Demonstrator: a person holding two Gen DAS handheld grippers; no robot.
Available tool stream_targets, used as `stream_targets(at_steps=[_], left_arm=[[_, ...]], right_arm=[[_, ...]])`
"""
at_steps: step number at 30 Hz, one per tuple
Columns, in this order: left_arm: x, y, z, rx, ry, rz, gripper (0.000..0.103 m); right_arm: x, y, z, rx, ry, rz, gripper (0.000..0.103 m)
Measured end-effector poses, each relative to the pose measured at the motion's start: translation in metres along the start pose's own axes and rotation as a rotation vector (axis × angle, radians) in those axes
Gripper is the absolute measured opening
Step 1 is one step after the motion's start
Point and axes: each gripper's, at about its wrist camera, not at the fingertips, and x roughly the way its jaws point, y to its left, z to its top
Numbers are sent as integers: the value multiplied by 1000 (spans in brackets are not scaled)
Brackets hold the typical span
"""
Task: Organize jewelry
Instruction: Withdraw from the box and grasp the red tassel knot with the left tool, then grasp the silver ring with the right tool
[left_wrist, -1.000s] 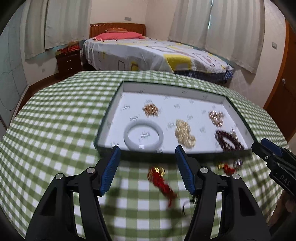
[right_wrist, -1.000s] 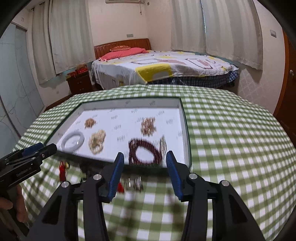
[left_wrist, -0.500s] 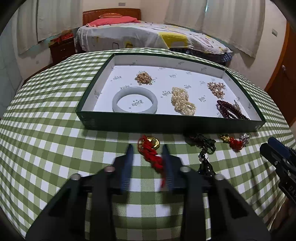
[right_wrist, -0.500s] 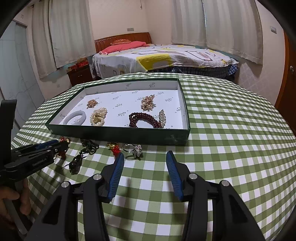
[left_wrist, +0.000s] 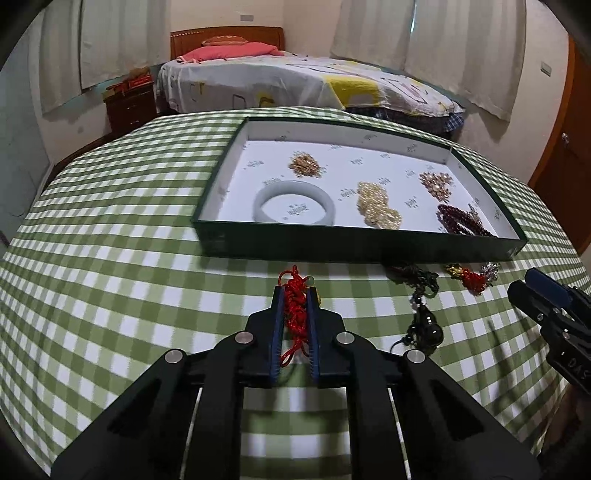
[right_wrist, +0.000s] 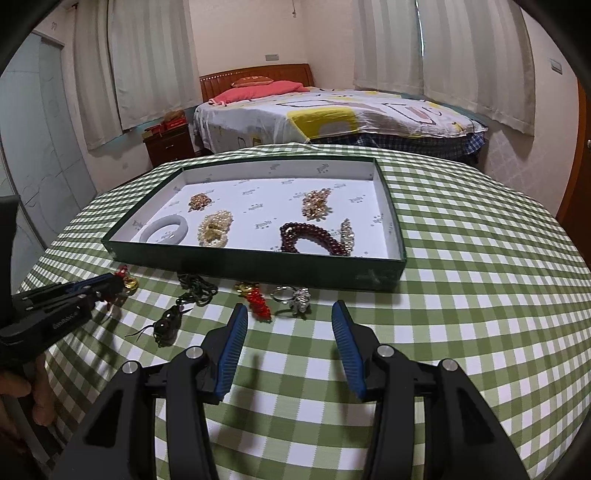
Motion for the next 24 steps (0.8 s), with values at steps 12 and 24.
stream_targets(at_steps=[12,24], left_arm=[[-9,16,-1,-27,-13,19,12],[-4,16,-1,-31,-2,21,12]], right_arm=[[14,-3,11,17,22,3,47],[32,-11,15,62,84,44,29]])
